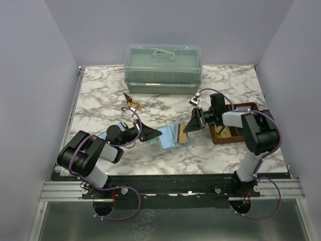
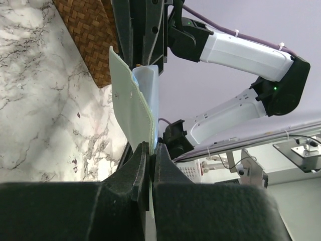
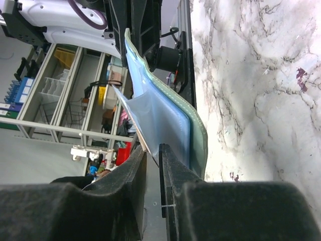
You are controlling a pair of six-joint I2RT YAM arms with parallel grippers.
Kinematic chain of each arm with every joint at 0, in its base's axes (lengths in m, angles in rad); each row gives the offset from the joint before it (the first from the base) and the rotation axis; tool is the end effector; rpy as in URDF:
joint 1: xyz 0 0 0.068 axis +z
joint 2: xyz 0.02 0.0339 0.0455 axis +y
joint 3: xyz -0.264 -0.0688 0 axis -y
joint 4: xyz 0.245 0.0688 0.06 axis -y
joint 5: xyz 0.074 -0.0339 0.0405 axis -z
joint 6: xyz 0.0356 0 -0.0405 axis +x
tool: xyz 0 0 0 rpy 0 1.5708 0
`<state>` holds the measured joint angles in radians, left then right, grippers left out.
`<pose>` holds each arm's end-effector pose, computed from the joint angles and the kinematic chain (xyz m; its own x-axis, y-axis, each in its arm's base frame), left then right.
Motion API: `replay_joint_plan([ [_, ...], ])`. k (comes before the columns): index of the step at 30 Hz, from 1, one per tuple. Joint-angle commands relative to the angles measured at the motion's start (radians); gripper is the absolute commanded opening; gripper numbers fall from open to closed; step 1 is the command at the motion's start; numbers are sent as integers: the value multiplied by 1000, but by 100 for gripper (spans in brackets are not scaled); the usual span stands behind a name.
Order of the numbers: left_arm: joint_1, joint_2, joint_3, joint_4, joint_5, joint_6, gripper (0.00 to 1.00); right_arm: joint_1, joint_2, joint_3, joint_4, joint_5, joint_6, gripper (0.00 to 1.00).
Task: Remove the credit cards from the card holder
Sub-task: Remove the credit card from the card holder.
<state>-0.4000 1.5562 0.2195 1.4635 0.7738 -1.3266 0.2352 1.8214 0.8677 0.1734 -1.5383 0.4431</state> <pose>0.2022 -0.1125 0.1657 -0.8617 -0.3892 -0.3256 0.3347 0.0462 -0.9412 0.3122 0.1114 0.1513 -0.9175 -0.2055 -0.3406 -0.3376 -0.0507 0.9399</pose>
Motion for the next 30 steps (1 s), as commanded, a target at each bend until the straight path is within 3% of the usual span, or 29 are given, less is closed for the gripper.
replay_joint_plan([
  [1,-4,-22,21,3,-37,40,0,6,-11,-19,67,-51,40,24],
  [7,-3,-38,13,-16,-55,47,0,22,-18,-23,98,-69,64,39],
  [11,-5,-38,9,-13,-65,43,0,35,-29,-32,128,-71,84,40],
  [13,-4,-39,8,-7,-65,39,0,38,-29,-31,129,-68,81,32],
  [17,-2,-51,-2,-6,-69,36,0,38,-24,-24,116,-63,66,2],
  [24,52,-114,-45,-13,-60,30,0,30,-29,23,-70,-42,-92,0],
  [30,112,-212,-61,-101,-14,47,0,1,-27,140,-457,24,-426,0],
])
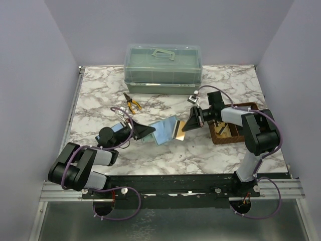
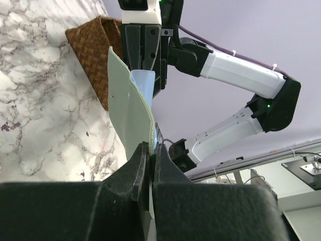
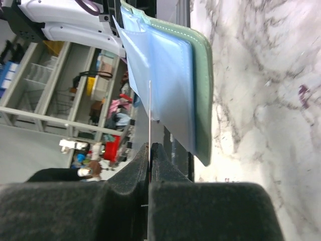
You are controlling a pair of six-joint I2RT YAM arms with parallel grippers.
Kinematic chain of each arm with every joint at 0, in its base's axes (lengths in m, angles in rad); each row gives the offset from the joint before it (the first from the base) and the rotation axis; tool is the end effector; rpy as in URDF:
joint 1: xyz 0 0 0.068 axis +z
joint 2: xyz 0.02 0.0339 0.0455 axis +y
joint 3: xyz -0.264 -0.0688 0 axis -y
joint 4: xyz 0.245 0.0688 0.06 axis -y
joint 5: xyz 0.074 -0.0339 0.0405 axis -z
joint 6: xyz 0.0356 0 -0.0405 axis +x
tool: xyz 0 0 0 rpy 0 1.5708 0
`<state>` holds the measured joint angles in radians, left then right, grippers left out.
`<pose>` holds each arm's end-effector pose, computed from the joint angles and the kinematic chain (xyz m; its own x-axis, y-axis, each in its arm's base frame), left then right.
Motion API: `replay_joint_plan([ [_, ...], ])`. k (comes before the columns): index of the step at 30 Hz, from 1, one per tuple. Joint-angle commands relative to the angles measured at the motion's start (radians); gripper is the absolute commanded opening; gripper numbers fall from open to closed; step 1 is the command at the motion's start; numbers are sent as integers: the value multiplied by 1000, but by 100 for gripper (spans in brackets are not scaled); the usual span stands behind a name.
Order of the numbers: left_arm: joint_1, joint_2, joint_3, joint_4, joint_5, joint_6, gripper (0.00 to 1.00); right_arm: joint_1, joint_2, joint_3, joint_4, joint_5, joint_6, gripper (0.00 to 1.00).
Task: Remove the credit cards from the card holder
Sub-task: Remove the credit card from the card holder, then place the credit card in the storage box.
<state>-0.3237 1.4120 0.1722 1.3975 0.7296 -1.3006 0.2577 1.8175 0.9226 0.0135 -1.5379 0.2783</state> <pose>0.1953 -0.0905 0.1778 -0.7902 -0.4926 -0.3645 0.3734 0.0846 -0.9238 0.3123 0.1191 0.1579 -0.8886 -0.2249 -0.3997 -0.3942 -0.0712 0.9163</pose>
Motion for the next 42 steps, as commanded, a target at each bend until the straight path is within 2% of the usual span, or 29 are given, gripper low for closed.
replay_joint_plan([
  [1,43,-85,-15,-55,39,28,0,-30,-30,97,-338,32,-309,0],
  [8,58,-185,-4,-232,71,96,0,-62,-187,185,-592,237,-605,0],
  [11,58,-218,10,-286,78,115,0,-87,-256,263,-763,363,-760,0],
  [16,58,-255,28,-341,90,128,0,-97,-318,460,-1034,712,-999,0],
  [19,58,-268,34,-352,97,127,0,-99,-350,511,-1084,931,-1091,0],
  [24,57,-290,31,-362,106,122,0,-100,-333,554,-1179,1150,-1203,0],
  [31,55,-302,36,-384,109,121,0,-105,-295,511,-1198,1311,-1289,0],
  [42,41,-293,40,-402,111,130,0,-235,-120,507,-1218,1267,-1233,0],
])
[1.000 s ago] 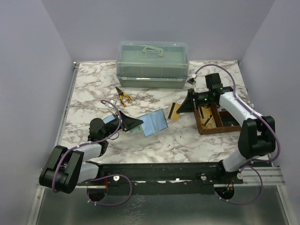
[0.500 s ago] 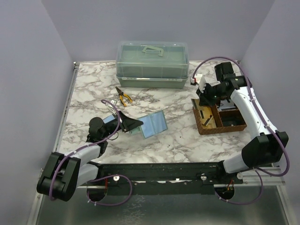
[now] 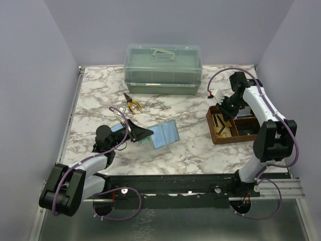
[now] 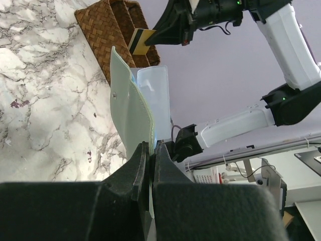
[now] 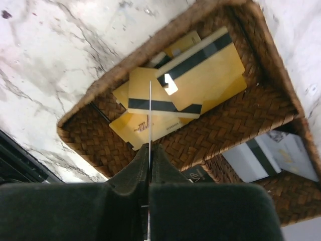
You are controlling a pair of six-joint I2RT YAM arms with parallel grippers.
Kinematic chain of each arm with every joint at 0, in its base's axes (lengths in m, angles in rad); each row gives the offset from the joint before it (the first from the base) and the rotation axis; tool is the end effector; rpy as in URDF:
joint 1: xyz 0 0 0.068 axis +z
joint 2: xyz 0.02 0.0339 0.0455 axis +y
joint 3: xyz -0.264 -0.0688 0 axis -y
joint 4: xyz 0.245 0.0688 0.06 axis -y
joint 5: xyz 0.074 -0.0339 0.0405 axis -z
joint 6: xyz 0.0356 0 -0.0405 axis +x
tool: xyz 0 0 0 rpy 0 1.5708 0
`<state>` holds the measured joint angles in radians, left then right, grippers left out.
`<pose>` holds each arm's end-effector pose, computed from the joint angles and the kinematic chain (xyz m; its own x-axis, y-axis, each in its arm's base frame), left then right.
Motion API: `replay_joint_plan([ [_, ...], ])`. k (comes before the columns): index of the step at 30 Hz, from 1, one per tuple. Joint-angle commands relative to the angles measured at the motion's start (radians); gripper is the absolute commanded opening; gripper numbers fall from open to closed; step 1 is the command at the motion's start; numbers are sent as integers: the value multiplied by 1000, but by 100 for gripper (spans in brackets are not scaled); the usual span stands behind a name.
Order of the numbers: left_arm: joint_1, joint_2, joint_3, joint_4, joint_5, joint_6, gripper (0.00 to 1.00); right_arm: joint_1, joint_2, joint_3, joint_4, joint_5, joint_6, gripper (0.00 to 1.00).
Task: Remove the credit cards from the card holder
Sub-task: Place the credit card in the storage box.
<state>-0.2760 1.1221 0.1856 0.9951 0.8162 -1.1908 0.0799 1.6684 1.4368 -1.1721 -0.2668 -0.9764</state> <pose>0.1827 -0.0787 0.1953 -0.8023 -0.4339 -0.4099 0.3811 0.1561 -0.9112 0.3142 0.0346 0.2716 -0.4504 -0.8378 -0.3085 -0.8819 0.4713 0.0078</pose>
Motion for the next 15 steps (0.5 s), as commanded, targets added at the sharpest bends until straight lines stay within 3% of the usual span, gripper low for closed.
replay_joint_plan([
  [1,-6,0,28,-1,26,22,0,-69,36,-10,-31,-18,25,0],
  [12,-15,11,32,-4,27,25,0,-74,133,-47,2,-104,66,4],
  [15,-21,17,35,-5,28,23,0,-74,152,-44,52,-67,121,15],
])
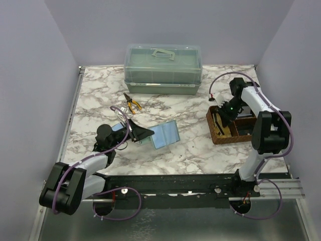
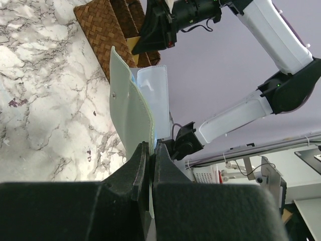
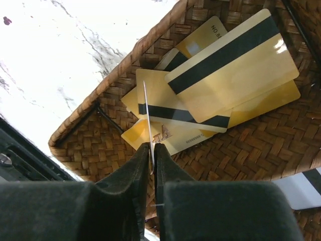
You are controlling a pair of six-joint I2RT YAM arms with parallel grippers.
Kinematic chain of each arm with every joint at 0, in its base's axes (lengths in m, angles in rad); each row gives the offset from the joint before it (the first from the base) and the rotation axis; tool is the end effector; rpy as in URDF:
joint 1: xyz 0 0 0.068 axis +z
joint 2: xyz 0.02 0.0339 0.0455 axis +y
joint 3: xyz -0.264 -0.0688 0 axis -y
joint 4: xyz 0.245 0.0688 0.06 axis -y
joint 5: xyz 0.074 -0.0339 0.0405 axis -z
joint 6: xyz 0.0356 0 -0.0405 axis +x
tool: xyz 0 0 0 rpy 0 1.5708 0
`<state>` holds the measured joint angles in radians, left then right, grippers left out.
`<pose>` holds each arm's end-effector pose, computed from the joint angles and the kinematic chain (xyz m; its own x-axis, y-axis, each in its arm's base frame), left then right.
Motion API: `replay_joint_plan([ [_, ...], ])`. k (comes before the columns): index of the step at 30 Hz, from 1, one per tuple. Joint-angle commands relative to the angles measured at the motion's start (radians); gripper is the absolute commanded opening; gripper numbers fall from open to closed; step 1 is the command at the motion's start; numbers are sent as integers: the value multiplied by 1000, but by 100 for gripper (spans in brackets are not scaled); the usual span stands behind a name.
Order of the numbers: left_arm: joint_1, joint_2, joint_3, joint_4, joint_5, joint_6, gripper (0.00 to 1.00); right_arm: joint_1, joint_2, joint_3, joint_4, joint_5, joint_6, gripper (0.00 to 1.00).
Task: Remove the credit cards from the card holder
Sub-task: Place the credit card in the storage box, then place the card holder at the center of the board.
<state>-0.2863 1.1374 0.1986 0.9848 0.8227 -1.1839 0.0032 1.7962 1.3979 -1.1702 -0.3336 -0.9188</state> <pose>0.1849 -0.0816 0.1954 -0.8117 -0.4177 -0.4081 0.3784 0.1562 -0.9124 0.3283 0.0127 0.2235 -0.6038 -0.7530 -0.2617 -0.7972 0.5708 0.1969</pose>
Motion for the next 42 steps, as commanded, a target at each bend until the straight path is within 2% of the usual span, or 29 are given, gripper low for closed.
replay_joint_plan([
  [1,-13,3,23,5,20,16,0,3,18,-1,80,32,96,18],
  [4,-21,7,25,3,16,12,0,3,-50,39,167,93,176,35],
  [6,-25,12,28,0,14,10,0,3,-109,86,185,47,210,46],
  [7,-27,16,30,-3,13,9,0,3,-136,110,175,3,215,48],
  [8,-28,23,31,-5,10,7,0,3,-159,130,162,-73,214,50],
  [10,-31,41,38,-6,9,4,0,3,-204,142,146,-356,222,57],
  [14,-33,116,61,-14,18,-17,0,45,-239,33,173,-906,263,59],
  [16,-34,160,69,-18,21,-25,0,139,-230,-18,225,-1028,312,57],
  [18,-38,197,75,-19,20,-25,0,277,-217,-56,347,-965,449,53],
  [21,-41,222,85,-19,19,-29,0,433,-178,-80,504,-648,633,44],
  [24,-41,239,83,-25,13,-26,0,445,-149,-96,540,-590,677,43],
  [27,-43,262,79,-26,12,-24,0,456,-148,-182,593,-698,705,45],
  [29,-44,275,83,-26,12,-20,0,487,-144,-222,617,-687,718,46],
  [31,-44,284,86,-27,12,-19,0,501,-121,-247,643,-604,748,46],
  [35,-45,296,86,-31,1,-16,0,500,-28,-242,628,-303,796,43],
  [37,-45,301,83,-36,-2,-13,0,500,-15,-266,661,-205,818,42],
  [39,-45,307,82,-42,-2,-9,0,500,-2,-284,675,-186,824,43],
  [42,-46,316,85,-53,-2,-4,0,500,17,-285,665,-235,817,45],
])
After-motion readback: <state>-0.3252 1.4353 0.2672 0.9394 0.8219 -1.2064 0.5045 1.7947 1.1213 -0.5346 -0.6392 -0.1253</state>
